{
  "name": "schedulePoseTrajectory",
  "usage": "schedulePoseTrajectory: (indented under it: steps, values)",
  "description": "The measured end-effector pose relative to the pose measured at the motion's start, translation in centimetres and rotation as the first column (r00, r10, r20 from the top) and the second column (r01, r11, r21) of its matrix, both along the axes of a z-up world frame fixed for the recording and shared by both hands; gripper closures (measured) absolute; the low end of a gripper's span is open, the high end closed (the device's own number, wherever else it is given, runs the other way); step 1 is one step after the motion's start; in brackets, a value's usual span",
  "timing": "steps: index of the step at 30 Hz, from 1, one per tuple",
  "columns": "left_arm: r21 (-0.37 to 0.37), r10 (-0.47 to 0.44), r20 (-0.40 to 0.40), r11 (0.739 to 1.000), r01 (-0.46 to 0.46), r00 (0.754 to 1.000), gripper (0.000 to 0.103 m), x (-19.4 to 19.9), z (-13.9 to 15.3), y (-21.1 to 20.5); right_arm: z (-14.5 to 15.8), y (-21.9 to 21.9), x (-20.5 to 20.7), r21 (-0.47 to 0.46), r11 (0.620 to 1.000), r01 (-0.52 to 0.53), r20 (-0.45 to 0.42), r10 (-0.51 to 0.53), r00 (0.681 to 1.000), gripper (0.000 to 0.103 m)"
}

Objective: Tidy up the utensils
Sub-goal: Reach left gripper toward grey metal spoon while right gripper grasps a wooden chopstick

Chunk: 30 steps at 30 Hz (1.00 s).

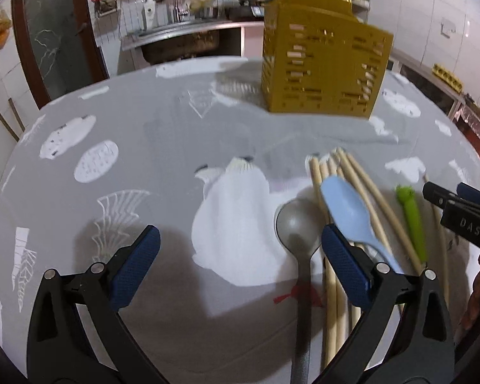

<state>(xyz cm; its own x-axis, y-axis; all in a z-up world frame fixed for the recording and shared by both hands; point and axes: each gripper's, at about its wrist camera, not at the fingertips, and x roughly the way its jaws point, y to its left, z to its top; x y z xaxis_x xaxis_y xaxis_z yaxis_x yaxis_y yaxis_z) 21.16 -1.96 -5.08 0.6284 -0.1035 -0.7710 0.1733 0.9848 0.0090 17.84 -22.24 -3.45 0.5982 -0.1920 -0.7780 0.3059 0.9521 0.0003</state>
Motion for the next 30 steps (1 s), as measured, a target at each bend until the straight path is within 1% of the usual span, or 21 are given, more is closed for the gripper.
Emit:
schedulePoseTrajectory:
  steps: [2, 4, 7, 9, 13, 15, 17, 18, 20, 22, 28, 30]
  values:
    - [-0.002, -0.005, -0.023, 1.000, 0.005, 1.000, 0.010, 0.1, -0.4, 0.0, -0.4, 0.1, 0.1, 0.011, 1.000, -0.008, -0.009, 0.008, 1.000, 0.035]
    - [-0.011, -0.009, -0.034, 1.000, 0.008, 0.999, 0.011, 0.2, -0.6, 0.0, -0.4, 0.3, 0.1, 0.004, 1.000, -0.011, -0.007, 0.011, 1.000, 0.035]
    - [-0.022, -0.012, -0.049, 1.000, 0.011, 0.999, 0.014, 0.2, -0.7, 0.1, -0.4, 0.3, 0.3, 0.024, 0.999, -0.023, -0.008, 0.023, 1.000, 0.043]
    - [-0.027, -0.016, -0.058, 1.000, 0.014, 0.998, 0.016, 0.1, -0.7, 0.0, -0.3, 0.4, 0.4, 0.024, 0.999, -0.029, -0.012, 0.029, 1.000, 0.046]
    - [-0.011, -0.020, -0.065, 1.000, 0.019, 0.998, 0.017, 0.2, -0.8, -0.5, -0.3, 0.5, 0.9, 0.029, 0.999, -0.038, -0.021, 0.039, 0.999, 0.058]
    - [-0.021, -0.013, -0.076, 1.000, 0.011, 0.997, 0.017, 0.6, -0.8, -0.4, -0.2, 0.5, 1.0, 0.047, 0.998, -0.043, -0.023, 0.044, 0.999, 0.065]
    - [-0.029, -0.010, -0.086, 1.000, 0.007, 0.996, 0.017, 1.0, -0.6, -0.4, -0.2, 0.3, 1.1, 0.065, 0.996, -0.053, -0.021, 0.055, 0.998, 0.074]
    - [-0.029, -0.012, -0.089, 1.000, 0.009, 0.996, 0.017, 1.2, -0.5, -0.6, -0.2, 0.3, 1.1, 0.067, 0.996, -0.060, -0.019, 0.061, 0.998, 0.076]
    - [-0.023, -0.014, -0.092, 1.000, 0.012, 0.996, 0.018, 1.4, -0.5, -0.9, -0.2, 0.3, 1.3, 0.057, 0.995, -0.082, -0.021, 0.083, 0.996, 0.083]
    - [-0.016, -0.008, -0.103, 1.000, 0.007, 0.995, 0.018, 1.8, -0.6, -1.1, -0.2, 0.4, 1.4, 0.055, 0.993, -0.105, -0.023, 0.107, 0.994, 0.089]
    - [-0.010, 0.011, -0.127, 1.000, -0.013, 0.992, 0.018, 2.6, -0.8, -1.4, -0.1, 0.4, 2.7, 0.060, 0.986, -0.153, -0.029, 0.155, 0.987, 0.094]
    - [-0.013, 0.020, -0.135, 1.000, -0.022, 0.991, 0.018, 2.9, -0.8, -1.3, -0.1, 0.7, 3.3, 0.044, 0.985, -0.168, -0.039, 0.169, 0.985, 0.094]
